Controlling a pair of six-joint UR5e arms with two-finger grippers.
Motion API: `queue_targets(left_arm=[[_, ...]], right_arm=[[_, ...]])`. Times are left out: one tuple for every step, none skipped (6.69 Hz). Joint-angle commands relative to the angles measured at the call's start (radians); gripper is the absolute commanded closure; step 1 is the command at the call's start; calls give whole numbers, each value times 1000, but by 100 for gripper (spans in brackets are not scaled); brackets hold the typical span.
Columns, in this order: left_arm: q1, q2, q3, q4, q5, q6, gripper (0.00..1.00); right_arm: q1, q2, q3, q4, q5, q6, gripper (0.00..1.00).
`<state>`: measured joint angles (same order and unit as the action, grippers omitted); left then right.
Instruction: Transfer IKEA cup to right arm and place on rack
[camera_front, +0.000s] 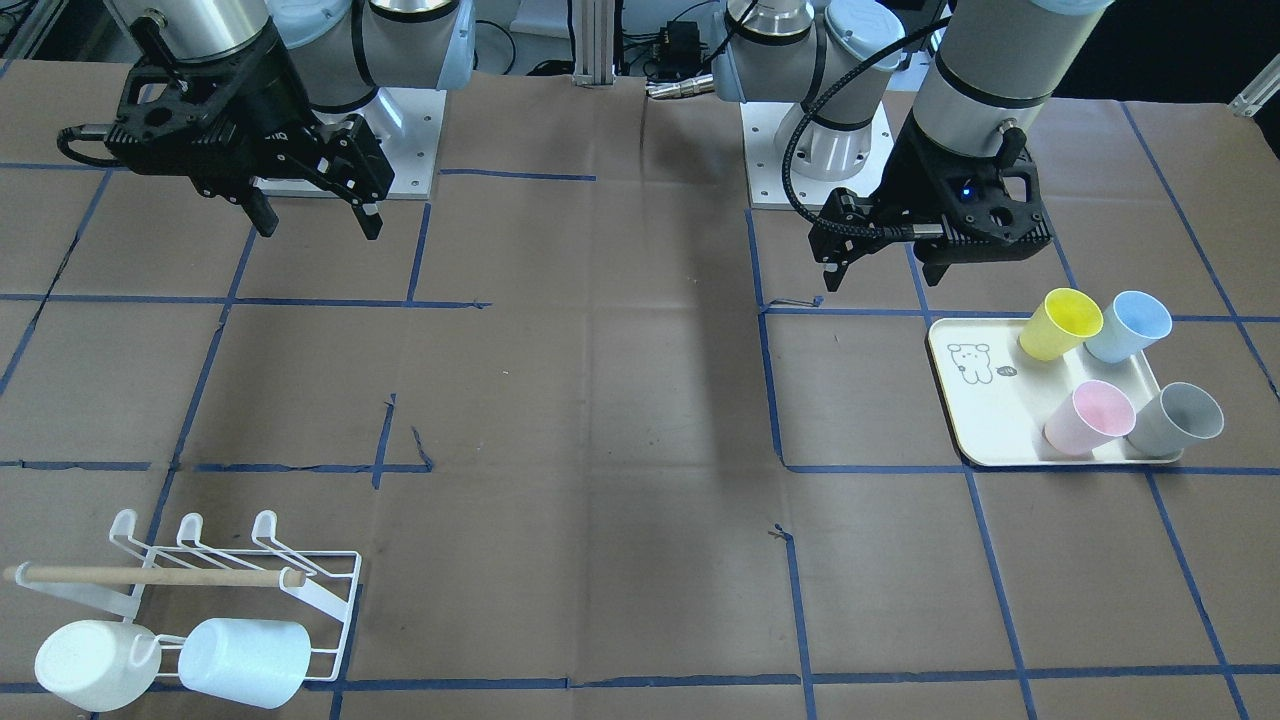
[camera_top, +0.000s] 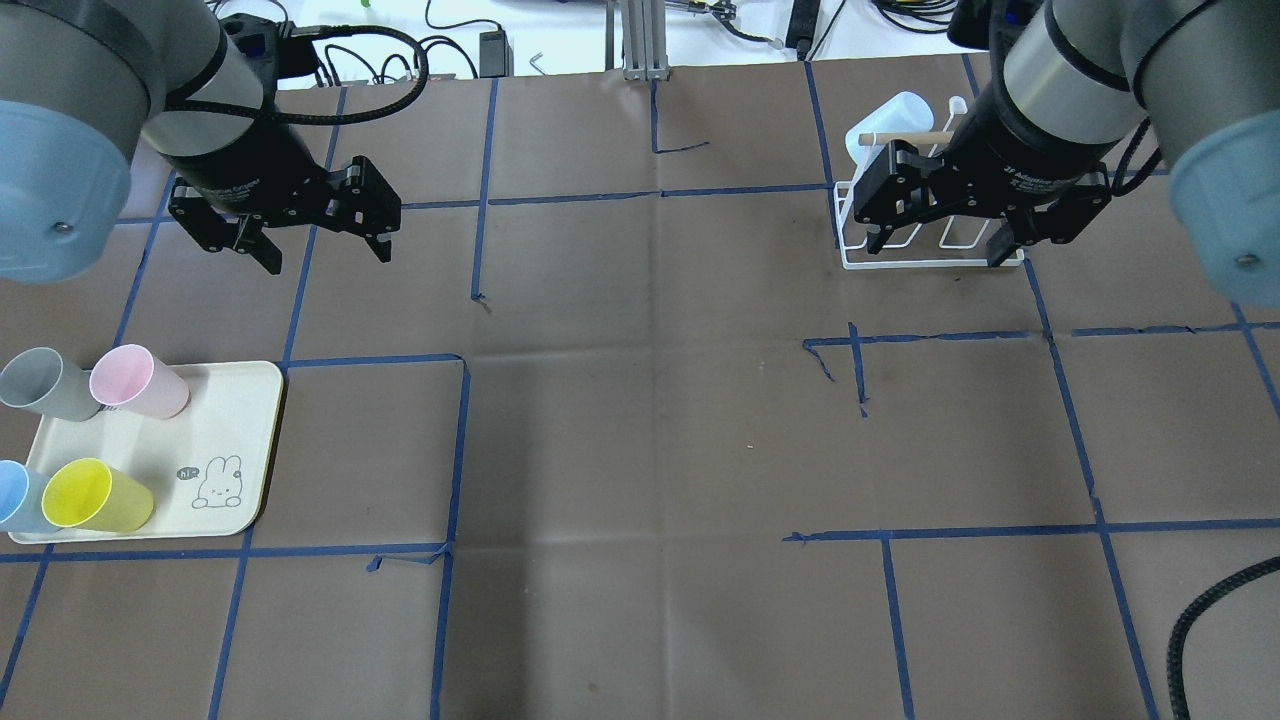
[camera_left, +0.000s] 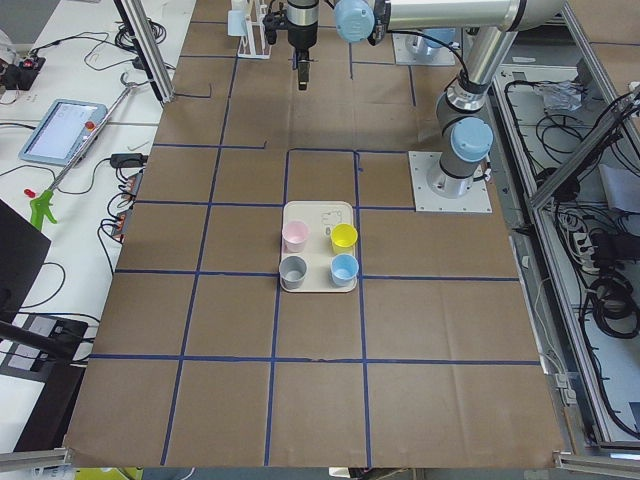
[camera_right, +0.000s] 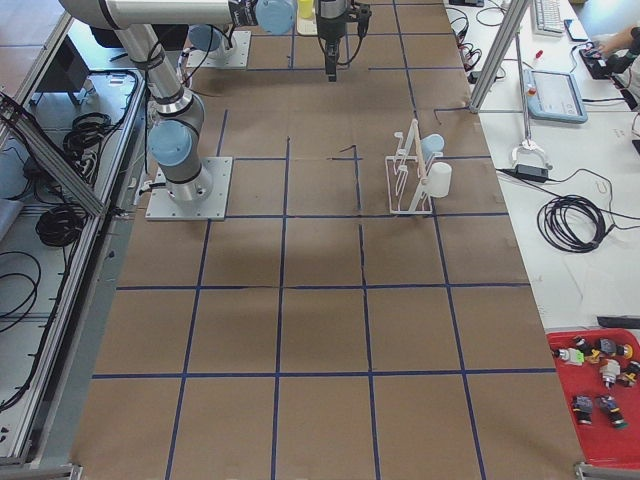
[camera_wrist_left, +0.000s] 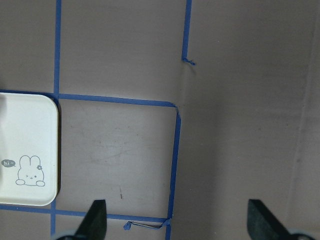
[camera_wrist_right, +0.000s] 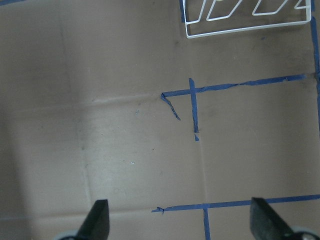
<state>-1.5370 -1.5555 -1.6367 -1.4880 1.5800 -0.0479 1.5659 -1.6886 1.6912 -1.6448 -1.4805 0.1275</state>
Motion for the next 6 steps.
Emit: queue_targets(left_arm=[[0, 0, 0, 0, 0, -1, 1], [0, 0, -2, 0, 0, -1, 1], [0, 0, -2, 0, 0, -3, 1], [0, 0, -2, 0, 0, -3, 1], [0, 0, -2, 0, 0, -1, 1], [0, 0, -2, 0, 0, -1, 1]], right_arm=[[6, 7, 18, 29, -3, -3, 0], [20, 9, 18, 30, -7, -8, 0], [32, 10, 19, 30, -52, -8, 0], [33, 10, 18, 28, -53, -9, 0], [33, 12, 18, 26, -53, -26, 0], [33, 12, 18, 23, -52, -26, 0]])
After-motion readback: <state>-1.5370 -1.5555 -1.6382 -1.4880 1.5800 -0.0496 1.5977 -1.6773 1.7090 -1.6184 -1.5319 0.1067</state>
